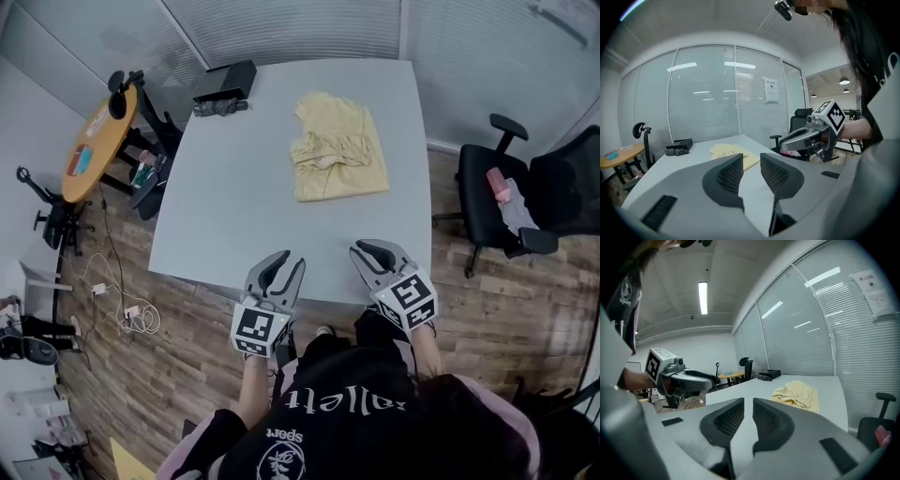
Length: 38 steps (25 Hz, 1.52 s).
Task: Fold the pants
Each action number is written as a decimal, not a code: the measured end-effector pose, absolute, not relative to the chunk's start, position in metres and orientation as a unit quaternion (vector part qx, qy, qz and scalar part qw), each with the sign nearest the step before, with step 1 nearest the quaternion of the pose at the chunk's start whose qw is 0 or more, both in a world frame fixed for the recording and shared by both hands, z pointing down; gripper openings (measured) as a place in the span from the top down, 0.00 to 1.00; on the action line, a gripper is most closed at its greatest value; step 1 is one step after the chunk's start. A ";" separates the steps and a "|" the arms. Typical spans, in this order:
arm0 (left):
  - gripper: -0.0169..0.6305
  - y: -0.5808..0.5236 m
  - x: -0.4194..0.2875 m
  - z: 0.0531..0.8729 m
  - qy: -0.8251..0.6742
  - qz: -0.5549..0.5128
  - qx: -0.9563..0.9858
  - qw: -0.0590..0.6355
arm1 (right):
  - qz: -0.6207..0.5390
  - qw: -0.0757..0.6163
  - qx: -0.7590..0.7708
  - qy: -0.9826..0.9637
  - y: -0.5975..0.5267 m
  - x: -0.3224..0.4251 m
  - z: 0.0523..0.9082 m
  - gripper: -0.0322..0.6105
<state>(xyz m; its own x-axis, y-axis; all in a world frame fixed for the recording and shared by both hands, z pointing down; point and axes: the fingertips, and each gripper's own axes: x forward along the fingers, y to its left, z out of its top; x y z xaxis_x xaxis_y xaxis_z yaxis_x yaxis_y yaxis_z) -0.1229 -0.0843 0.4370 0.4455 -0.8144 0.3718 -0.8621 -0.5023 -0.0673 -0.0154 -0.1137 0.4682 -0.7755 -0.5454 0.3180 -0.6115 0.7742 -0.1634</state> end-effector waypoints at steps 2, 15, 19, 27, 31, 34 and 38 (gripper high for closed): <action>0.79 -0.071 -0.134 0.437 -0.491 0.179 0.850 0.066 | 0.132 0.123 0.316 -0.931 -0.100 -0.026 0.466 0.85; 0.87 0.002 -0.176 0.434 -0.445 0.156 0.880 0.061 | 0.134 0.115 0.356 -0.918 -0.009 -0.070 0.455 0.90; 0.87 0.015 -0.173 0.433 -0.429 0.146 0.889 0.056 | 0.132 0.118 0.366 -0.914 0.009 -0.070 0.453 0.91; 0.87 0.031 -0.165 0.428 -0.412 0.138 0.899 0.048 | 0.129 0.126 0.373 -0.910 0.030 -0.069 0.451 0.91; 0.87 0.036 -0.165 0.426 -0.410 0.135 0.901 0.046 | 0.126 0.126 0.370 -0.912 0.035 -0.072 0.448 0.91; 0.87 0.038 -0.165 0.426 -0.407 0.135 0.902 0.046 | 0.125 0.128 0.368 -0.913 0.036 -0.075 0.448 0.91; 0.87 0.041 -0.167 0.426 -0.408 0.136 0.902 0.045 | 0.124 0.130 0.363 -0.914 0.038 -0.080 0.449 0.91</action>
